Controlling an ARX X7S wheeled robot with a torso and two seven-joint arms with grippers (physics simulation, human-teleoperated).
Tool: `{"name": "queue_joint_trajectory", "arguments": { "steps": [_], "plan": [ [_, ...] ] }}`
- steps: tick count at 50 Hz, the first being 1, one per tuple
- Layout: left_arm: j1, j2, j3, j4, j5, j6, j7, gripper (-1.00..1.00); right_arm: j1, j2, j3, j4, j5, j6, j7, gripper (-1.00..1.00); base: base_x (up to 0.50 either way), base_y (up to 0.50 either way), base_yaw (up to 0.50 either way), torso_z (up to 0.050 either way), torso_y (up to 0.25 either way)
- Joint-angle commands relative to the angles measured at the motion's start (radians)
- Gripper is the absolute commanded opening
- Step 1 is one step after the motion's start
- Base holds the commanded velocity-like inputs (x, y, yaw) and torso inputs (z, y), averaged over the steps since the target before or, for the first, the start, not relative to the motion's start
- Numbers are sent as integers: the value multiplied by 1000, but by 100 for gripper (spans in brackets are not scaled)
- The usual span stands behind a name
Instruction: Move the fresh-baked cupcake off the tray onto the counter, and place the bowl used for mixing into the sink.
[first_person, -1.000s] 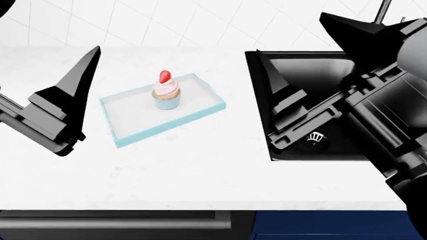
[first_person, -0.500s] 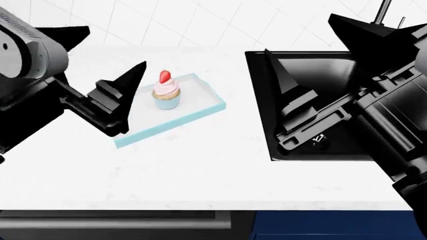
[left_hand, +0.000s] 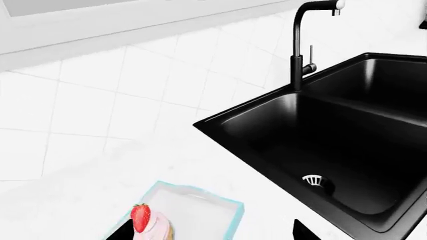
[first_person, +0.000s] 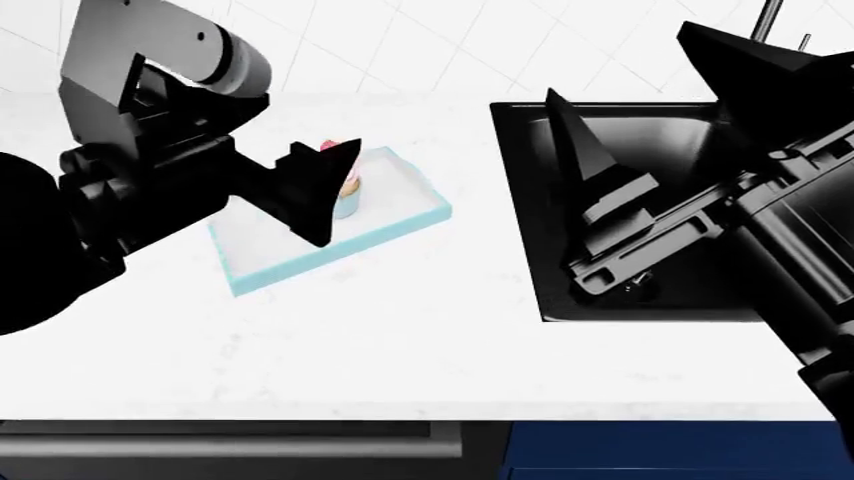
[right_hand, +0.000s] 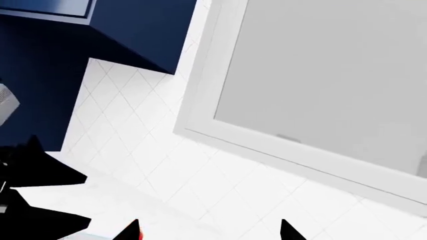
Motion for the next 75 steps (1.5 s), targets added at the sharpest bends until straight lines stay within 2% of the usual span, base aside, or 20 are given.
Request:
{"name": "queue_joint_trajectory", "arguments": {
  "steps": [1,21,41,75],
  "plan": [
    [-13,55,37,-60,10,-14,-5,100,1,0,5,5,-18,-13,4,100,0,0,0,0,0],
    [18,81,86,-93,62,-19,6,100,-7,4,-2,2,-29,-25,-1,100,0,0,0,0,0],
    [-4,150,110,-207,110,0,-4,100,-25,10,-3,-1,-40,-39,-6,100,0,0,0,0,0],
    [2,196,142,-304,146,10,-31,100,-15,19,-15,3,-28,-51,5,100,0,0,0,0,0]
  ]
}}
